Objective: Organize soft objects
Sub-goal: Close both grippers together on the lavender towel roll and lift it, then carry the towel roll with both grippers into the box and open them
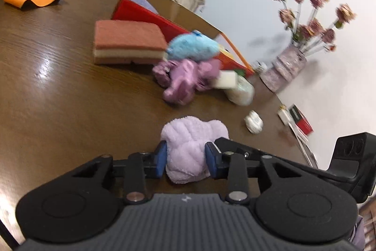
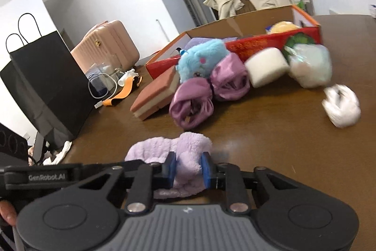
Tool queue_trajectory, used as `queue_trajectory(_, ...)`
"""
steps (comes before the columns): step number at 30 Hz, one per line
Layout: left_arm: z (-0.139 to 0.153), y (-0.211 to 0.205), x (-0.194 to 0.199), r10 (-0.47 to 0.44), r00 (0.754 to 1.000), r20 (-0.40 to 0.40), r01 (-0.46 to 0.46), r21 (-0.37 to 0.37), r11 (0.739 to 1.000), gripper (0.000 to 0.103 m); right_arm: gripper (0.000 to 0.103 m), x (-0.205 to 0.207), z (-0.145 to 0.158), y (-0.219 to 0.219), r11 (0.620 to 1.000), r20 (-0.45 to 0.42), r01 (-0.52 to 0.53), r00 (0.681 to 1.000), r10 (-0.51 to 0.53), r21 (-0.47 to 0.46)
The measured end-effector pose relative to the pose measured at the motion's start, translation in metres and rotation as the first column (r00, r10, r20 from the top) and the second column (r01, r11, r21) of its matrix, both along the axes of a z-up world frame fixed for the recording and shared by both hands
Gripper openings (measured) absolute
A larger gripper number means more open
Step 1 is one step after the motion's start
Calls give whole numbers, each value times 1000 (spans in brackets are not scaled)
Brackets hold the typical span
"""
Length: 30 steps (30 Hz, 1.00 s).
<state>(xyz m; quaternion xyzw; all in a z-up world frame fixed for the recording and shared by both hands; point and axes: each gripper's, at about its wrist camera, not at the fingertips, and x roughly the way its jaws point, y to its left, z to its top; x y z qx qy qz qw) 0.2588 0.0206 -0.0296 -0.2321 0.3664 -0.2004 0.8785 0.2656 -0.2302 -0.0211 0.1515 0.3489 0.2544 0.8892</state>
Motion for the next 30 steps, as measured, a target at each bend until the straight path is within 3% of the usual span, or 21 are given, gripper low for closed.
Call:
queue_trajectory(8, 11, -35, -55, -114, 992, 51, 114, 7, 993, 32, 18, -86, 9, -38, 995, 35, 104, 994, -104, 13)
queue_trajectory(17, 50, -48, -55, -155, 978, 142, 152, 30, 988, 31, 17, -101, 34, -58, 989, 124, 138, 982, -144, 52)
queue_trajectory(22, 119, -56, -6, -195, 921, 338, 178, 80, 981, 31, 17, -57, 94, -60, 995, 291, 96, 952, -93, 2)
queue_trajectory(24, 138, -60, 28, -199, 906, 374, 178, 90, 980, 31, 17, -25, 116, -60, 996, 333, 91, 939, -79, -21)
queue_trajectory(27, 156, -63, 83, -184, 906, 381, 162, 89, 983, 31, 17, 41, 143, -63, 996, 332, 82, 941, -70, -23)
queue_trajectory(30, 165, -60, 155, -158, 928, 337, 146, 62, 987, 31, 17, 115, 160, -65, 997, 281, 72, 957, -68, -4)
